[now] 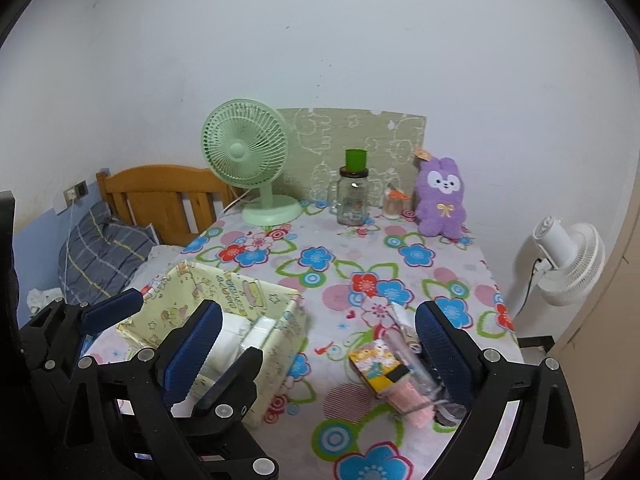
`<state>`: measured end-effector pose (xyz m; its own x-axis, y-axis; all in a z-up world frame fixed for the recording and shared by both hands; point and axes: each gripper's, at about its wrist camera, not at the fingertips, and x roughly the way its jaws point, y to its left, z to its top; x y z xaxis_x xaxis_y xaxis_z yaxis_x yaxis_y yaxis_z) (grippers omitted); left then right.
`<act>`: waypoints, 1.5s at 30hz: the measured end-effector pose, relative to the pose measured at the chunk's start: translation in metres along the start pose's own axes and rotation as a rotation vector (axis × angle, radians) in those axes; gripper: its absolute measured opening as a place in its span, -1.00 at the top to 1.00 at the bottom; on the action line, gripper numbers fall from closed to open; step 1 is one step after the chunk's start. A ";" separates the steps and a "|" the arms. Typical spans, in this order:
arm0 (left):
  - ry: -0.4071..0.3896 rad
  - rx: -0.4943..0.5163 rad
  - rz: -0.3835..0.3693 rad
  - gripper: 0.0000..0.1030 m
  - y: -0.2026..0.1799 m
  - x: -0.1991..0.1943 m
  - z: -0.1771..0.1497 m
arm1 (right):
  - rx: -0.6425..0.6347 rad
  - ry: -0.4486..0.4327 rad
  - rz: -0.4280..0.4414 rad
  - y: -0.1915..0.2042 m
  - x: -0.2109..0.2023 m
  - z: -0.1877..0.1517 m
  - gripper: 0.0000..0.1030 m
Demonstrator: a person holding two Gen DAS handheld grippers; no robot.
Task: Organize soft objects
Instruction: 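Withdraw both tools from the box toward the yellow snack pack and grey fabric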
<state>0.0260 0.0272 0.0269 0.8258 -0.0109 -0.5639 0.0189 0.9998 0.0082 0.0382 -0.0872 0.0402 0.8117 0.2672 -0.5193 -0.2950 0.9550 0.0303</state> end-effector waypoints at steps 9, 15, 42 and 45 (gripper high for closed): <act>-0.011 0.022 -0.020 -0.96 -0.033 0.002 -0.003 | 0.025 -0.013 -0.048 -0.030 -0.012 -0.011 -0.92; -0.012 0.021 -0.021 -0.93 -0.049 0.010 -0.008 | 0.034 -0.016 -0.093 -0.047 -0.013 -0.021 -0.92; 0.139 0.051 -0.072 -0.93 -0.107 0.087 -0.049 | 0.119 0.093 -0.080 -0.121 0.048 -0.083 -0.73; 0.156 0.051 -0.063 -0.93 -0.109 0.097 -0.051 | 0.132 0.115 -0.076 -0.127 0.057 -0.088 -0.72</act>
<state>0.0752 -0.0821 -0.0706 0.7245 -0.0670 -0.6860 0.0998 0.9950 0.0083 0.0778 -0.2048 -0.0681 0.7640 0.1849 -0.6182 -0.1606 0.9824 0.0954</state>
